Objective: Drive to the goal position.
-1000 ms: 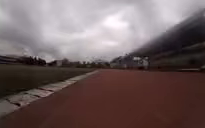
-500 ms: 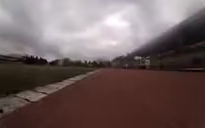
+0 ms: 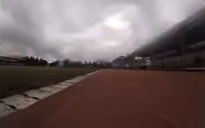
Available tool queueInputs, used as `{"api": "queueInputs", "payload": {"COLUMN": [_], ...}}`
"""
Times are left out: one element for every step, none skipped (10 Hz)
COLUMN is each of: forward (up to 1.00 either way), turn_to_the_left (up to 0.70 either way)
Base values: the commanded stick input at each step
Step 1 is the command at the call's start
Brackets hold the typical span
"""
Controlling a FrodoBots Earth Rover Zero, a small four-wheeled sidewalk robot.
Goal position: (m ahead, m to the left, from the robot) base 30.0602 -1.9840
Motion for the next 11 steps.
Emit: {"api": "queueInputs", "payload": {"forward": [0.70,0.70,0.70,0.70,0.70,0.70,0.70,0.70,0.70,0.70,0.70], "turn_to_the_left": [0.07,0.06,0.01,0.00,0.02,-0.35,-0.35,-0.35,0.00,0.00,0.01]}}
